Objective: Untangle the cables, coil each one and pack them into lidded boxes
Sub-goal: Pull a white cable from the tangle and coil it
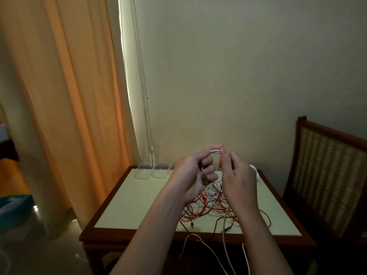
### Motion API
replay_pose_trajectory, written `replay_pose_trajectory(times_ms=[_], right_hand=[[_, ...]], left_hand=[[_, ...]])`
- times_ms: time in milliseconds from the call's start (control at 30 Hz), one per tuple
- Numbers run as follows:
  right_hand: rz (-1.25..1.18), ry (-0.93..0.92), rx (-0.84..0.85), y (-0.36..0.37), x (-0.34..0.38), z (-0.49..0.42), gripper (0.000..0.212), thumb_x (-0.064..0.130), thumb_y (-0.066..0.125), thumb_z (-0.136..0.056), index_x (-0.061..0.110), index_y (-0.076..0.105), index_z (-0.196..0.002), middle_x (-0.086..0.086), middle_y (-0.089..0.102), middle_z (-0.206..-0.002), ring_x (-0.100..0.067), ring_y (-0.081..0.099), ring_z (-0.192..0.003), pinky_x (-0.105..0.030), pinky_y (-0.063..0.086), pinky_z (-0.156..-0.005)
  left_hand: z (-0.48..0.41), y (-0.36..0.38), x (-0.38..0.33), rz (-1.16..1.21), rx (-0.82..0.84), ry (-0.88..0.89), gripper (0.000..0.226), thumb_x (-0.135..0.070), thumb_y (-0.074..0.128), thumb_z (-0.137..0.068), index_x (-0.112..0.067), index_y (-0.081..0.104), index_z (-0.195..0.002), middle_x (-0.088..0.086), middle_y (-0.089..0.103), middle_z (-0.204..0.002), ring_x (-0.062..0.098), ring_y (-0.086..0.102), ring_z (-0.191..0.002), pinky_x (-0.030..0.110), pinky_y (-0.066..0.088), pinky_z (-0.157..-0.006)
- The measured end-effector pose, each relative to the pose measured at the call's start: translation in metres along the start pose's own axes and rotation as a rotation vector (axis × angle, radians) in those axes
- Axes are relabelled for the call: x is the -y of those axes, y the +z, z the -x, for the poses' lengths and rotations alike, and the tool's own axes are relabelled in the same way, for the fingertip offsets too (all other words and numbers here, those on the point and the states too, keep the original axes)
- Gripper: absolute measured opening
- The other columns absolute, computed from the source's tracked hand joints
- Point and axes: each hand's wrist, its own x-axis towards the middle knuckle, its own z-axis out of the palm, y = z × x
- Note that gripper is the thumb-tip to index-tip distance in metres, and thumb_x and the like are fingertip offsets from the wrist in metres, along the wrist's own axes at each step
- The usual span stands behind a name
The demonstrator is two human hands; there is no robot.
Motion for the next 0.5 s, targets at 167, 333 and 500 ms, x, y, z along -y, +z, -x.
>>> replay_pose_trajectory(times_ms=[167,333,500], right_hand=[[-0.032,0.065,0.055,0.001,-0.004,0.0,0.043,0.043,0.045,-0.105,0.018,0.051,-0.07,0.007,0.04,-0.052,-0.007,0.036,-0.05,-0.022,0.028,-0.046],[-0.089,0.15,0.116,-0.002,-0.011,-0.003,0.039,0.047,0.05,-0.102,0.017,0.063,-0.08,0.007,0.041,-0.05,-0.004,0.035,-0.046,-0.019,0.028,-0.045],[-0.094,0.188,0.114,-0.017,-0.025,-0.006,0.024,0.042,0.058,-0.099,0.023,0.066,-0.087,0.009,0.055,-0.07,0.001,0.044,-0.055,-0.017,0.037,-0.053]], left_hand=[[-0.004,-0.002,0.0,0.07,-0.062,-0.017,0.03,-0.01,0.037,-0.104,-0.002,0.062,-0.117,-0.005,0.023,-0.059,0.004,0.02,-0.04,0.016,0.015,-0.035],[-0.01,-0.01,-0.01,0.155,-0.158,0.0,0.035,-0.003,0.028,-0.103,-0.003,0.057,-0.121,-0.006,0.024,-0.052,0.003,0.019,-0.034,0.016,0.011,-0.032],[-0.014,-0.03,-0.029,0.296,-0.219,0.054,0.031,-0.011,0.032,-0.105,-0.006,0.057,-0.124,-0.008,0.026,-0.054,0.004,0.02,-0.036,0.017,0.013,-0.033]])
